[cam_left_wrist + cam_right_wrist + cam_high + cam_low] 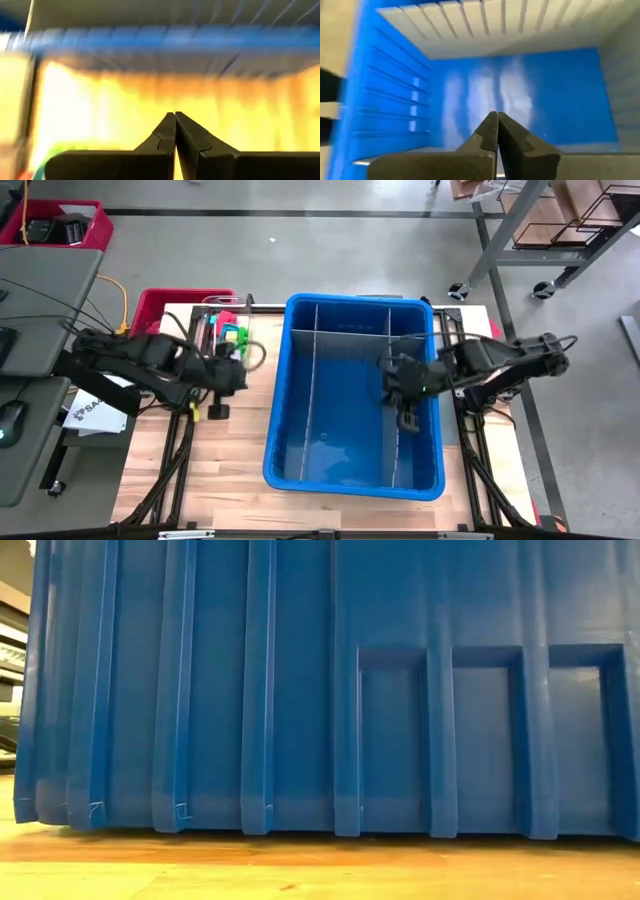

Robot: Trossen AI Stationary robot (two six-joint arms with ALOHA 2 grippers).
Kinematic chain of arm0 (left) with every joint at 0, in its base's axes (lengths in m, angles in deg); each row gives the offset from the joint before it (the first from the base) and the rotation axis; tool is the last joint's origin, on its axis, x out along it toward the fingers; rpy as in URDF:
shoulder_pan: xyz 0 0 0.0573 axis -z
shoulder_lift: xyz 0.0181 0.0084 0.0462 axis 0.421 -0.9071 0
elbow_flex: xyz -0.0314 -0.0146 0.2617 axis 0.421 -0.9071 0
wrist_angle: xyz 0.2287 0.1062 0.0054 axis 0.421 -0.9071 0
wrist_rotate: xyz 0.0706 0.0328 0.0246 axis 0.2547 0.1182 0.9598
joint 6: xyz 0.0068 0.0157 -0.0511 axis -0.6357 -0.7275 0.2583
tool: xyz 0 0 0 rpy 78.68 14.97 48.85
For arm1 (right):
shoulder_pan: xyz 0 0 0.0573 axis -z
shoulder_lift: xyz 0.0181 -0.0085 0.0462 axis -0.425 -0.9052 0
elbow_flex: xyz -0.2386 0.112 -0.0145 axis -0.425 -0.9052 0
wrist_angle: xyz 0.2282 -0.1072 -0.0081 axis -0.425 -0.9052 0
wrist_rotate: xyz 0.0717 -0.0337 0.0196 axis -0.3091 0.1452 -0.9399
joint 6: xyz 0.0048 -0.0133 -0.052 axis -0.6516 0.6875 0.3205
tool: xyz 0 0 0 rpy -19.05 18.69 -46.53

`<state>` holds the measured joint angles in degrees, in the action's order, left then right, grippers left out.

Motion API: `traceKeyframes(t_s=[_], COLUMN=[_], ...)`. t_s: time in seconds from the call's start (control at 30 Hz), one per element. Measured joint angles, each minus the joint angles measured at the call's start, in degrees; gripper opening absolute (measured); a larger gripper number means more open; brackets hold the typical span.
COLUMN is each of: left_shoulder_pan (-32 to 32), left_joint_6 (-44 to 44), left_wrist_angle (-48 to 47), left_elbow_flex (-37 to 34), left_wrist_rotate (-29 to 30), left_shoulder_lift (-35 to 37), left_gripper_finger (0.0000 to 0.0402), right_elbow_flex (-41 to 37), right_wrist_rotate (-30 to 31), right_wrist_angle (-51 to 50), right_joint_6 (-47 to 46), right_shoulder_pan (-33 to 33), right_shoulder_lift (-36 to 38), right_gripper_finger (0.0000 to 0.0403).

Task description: Sort blocks

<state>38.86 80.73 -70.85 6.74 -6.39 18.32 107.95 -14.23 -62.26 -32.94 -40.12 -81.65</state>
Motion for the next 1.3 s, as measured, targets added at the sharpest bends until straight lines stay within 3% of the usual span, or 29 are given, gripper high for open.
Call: traceKeyframes(t_s=[0.07,0.17,0.27,0.33,0.37,0.43,0.5,0.67,0.77,0.83,0.97,1.1,1.2,1.3], left_shoulder_pan=[0.23,-0.43,-1.89,-2.9,-3.6,-6.11,-10.06,-22.23,-27.0,-28.74,-30.92,-31.68,-31.23,-30.26], left_joint_6=[3.73,7.43,5.44,3.09,1.64,-1.97,-5.37,-7.39,-7.68,-8.26,-7.86,-3.45,0.36,2.01], left_wrist_angle=[-3.77,-1.07,3.28,5.13,5.92,7.86,9.64,10.05,11.63,12.85,14.02,13.04,7.05,-2.82], left_elbow_flex=[0.04,0.14,1.86,3.66,4.36,5.34,5.77,5.75,5.69,5.76,5.76,5.76,5.76,5.74], left_wrist_rotate=[2.95,0.72,-2.66,0.28,2.9,8.12,9.22,0.66,-4.49,-5.0,-4.58,-4.46,-5.14,-7.65], left_shoulder_lift=[-0.07,-0.05,-0.5,-0.98,-1.4,-2.25,-3.08,-5.76,-6.63,-6.85,-6.96,-6.87,-6.87,-6.75], left_gripper_finger=[0.0,0.0,0.0,0.0,0.0,0.0,0.0,0.0,0.0,0.0,0.0,0.0,0.0,0.0], right_elbow_flex=[-0.04,-0.04,2.35,5.53,6.69,6.79,5.2,-2.05,-6.05,-8.96,-15.61,-20.93,-24.35,-25.49], right_wrist_rotate=[2.99,1.36,-3.21,-2.45,-0.51,3.14,7.26,25.21,36.79,40.81,39.94,34.07,24.44,18.62], right_wrist_angle=[-1.43,-3.93,-10.23,-19.23,-23.63,-23.04,-23.32,-23.37,-23.33,-23.36,-23.4,-23.24,-21.07,-19.13], right_joint_6=[-2.11,-5.94,-11.82,-17.53,-20.32,-23.65,-27.42,-39.31,-48.55,-53.7,-61.01,-58.7,-51.09,-45.79], right_shoulder_pan=[-1.34,-2.09,-2.21,-3.16,-3.71,-4.26,-3.87,3.9,12.38,20.2,36.07,46.77,50.35,48.65], right_shoulder_lift=[-0.88,-0.92,-0.03,0.2,0.26,1.2,2.06,2.76,4.23,5.81,8.54,10.7,11.82,13.53], right_gripper_finger=[0.0,0.0,0.0,0.0,0.0,0.0,0.0,0.0,0.0,0.0,0.0,0.0,0.0,0.0])
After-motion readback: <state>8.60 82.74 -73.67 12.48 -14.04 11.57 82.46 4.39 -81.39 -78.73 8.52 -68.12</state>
